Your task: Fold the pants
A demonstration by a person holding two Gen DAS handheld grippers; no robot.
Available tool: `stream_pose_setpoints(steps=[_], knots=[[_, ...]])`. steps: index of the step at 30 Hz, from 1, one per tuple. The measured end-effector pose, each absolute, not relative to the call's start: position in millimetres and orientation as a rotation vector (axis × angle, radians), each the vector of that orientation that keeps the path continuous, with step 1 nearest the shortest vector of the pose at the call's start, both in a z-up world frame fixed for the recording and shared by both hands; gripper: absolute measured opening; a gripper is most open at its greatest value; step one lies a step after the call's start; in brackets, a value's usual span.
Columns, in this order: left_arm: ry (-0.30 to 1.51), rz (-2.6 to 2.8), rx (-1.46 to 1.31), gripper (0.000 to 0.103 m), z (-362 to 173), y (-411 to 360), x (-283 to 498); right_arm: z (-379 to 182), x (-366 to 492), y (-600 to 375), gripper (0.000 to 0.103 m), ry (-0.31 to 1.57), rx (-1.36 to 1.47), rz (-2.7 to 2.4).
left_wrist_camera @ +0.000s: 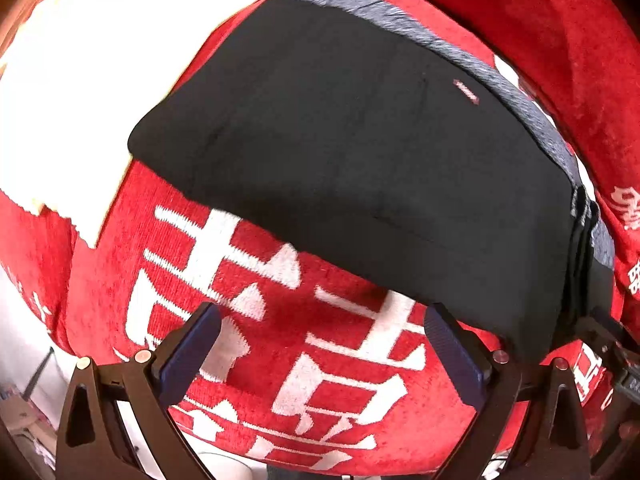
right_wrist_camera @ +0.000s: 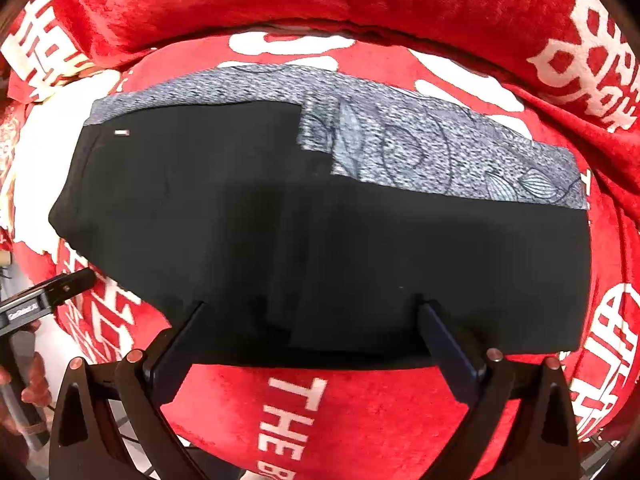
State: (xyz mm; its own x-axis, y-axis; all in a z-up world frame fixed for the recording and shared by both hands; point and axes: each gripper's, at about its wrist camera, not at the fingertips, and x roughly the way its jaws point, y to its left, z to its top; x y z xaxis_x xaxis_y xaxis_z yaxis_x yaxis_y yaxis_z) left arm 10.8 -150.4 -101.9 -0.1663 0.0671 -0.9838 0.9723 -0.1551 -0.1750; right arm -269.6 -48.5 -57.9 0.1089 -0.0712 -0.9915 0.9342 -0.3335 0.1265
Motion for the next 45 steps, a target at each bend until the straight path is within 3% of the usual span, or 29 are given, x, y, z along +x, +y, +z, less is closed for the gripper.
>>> stream_pose_setpoints(steps=[11,23,34,40,45], knots=[[1.398,-1.396,1.254,0.102,-110.4,-154.5,60.1,-46.9,-255.7,-62.2,0.103,0.887,1.423,-1.365],[1.596,-1.541,0.844,0.102,-91.7,-203.9,106.9,-77.8,-266.1,-51.6,0.103,0.773,1.538,-1.283],[1.854,-1.579,0.547,0.102,-114.3,-211.9,121.1,-80.3,-256.4,-51.5,0.103,0.858,1.459,-1.276],[1.797,-1.628,0.558,0.102,-99.4,-208.1,117.4,-80.2,-256.1,-52.0,0.103,0.870,1.457,-1.282],[1.787,-1.766,0.414,0.102,-91.1,-207.6,107.4,-81.8,-252.7,-54.3,0.103,0.891,1.442,-1.279]])
